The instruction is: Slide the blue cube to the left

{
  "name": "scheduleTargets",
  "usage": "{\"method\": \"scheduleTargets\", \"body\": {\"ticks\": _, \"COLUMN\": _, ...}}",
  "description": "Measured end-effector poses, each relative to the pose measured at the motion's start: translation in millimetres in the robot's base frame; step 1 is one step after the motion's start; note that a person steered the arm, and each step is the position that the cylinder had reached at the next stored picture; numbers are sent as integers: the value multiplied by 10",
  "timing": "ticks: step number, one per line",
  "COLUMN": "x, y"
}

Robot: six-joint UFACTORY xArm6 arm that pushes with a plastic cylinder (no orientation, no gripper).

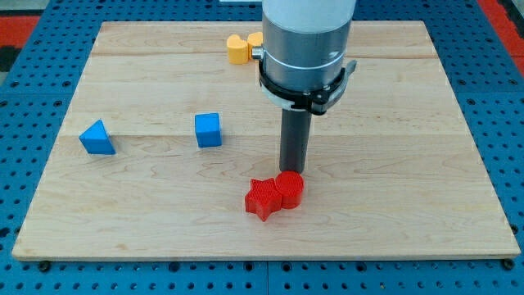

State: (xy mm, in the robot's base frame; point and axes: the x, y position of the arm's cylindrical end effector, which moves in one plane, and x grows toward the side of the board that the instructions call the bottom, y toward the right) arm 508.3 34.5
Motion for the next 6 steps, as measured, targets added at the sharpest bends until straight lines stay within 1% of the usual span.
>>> {"method": "scheduleTargets", "body": {"ticks": 1, "x": -51, "y": -76}}
{"method": "scheduleTargets", "body": {"ticks": 2, "x": -434, "y": -338}}
{"method": "scheduleTargets", "body": {"ticks": 3, "x": -720, "y": -537}}
{"method": "scheduleTargets", "body": {"ticks": 4, "x": -589, "y": -1116}}
{"method": "scheduleTargets", "body": {"ticks": 5, "x": -589, "y": -1545}}
{"method": "scheduleTargets", "body": {"ticks": 6, "x": -626, "y": -1124}}
